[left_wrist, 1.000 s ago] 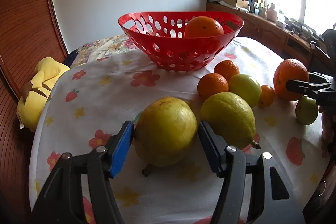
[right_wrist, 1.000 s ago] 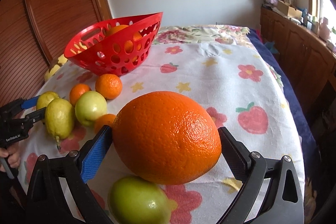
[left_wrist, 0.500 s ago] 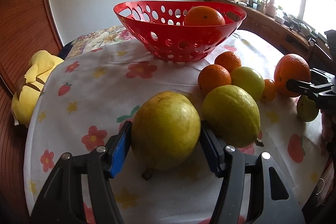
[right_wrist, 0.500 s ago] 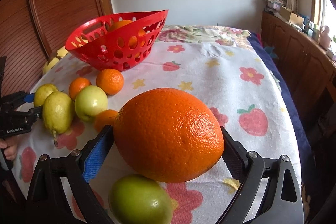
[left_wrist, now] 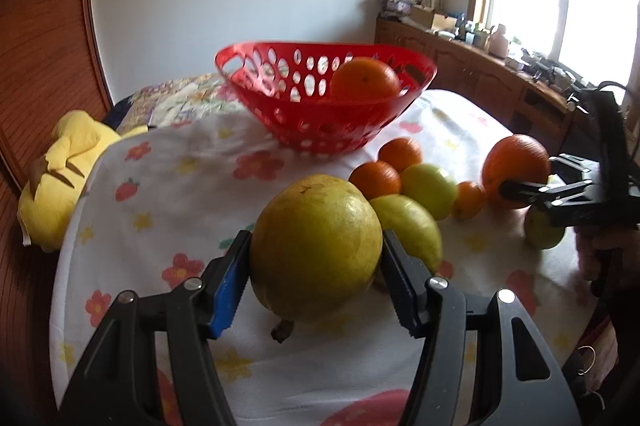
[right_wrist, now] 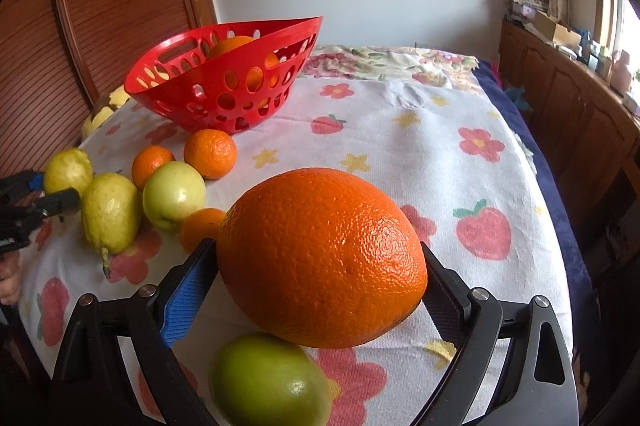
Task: Organize fruits
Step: 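Lift the pomelo with the left tool toward the basket while the right tool carries the orange there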
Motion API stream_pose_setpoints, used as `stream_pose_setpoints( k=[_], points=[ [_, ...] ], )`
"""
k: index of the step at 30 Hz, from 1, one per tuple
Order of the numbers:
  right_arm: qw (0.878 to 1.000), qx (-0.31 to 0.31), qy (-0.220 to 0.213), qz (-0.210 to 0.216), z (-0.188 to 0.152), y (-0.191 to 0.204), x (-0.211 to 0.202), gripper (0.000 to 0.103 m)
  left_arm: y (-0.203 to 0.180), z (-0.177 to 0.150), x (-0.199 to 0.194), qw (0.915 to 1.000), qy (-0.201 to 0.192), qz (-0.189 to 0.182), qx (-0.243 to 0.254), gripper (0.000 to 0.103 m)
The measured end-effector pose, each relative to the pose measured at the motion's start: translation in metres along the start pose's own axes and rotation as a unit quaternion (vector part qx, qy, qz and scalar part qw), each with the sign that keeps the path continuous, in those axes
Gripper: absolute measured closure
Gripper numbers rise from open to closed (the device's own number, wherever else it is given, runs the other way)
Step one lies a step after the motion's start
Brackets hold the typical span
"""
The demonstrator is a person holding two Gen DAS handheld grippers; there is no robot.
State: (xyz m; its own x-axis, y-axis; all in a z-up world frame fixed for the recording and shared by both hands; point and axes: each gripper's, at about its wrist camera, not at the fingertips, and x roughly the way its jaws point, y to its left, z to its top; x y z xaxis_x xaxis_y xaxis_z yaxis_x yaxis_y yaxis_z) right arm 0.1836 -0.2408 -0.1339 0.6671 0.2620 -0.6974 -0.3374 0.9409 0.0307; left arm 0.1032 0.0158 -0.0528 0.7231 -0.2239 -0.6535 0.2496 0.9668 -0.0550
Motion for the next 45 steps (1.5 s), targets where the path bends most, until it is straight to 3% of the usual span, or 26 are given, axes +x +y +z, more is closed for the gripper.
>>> stream_pose_setpoints(
  k=[24,33,45],
  points=[
    [1.000,-0.009,-0.020,0.011,0.024,0.005,-0.019,0.008,-0.007,0.038,-0.035,0.9985,-0.054,-0.010,0.001,0.042],
    [0.998,-0.024,-0.058,0.019,0.050,0.013,-0.043,0.008,-0.008,0.058,-0.041,0.9975,-0.070,-0.007,0.010,0.042],
    [0.995,-0.047,-0.085,0.036,0.094,0.025,-0.049,0.008,-0.006,0.083,-0.018,0.9973,-0.071,-0.005,0.020,0.042]
  ],
)
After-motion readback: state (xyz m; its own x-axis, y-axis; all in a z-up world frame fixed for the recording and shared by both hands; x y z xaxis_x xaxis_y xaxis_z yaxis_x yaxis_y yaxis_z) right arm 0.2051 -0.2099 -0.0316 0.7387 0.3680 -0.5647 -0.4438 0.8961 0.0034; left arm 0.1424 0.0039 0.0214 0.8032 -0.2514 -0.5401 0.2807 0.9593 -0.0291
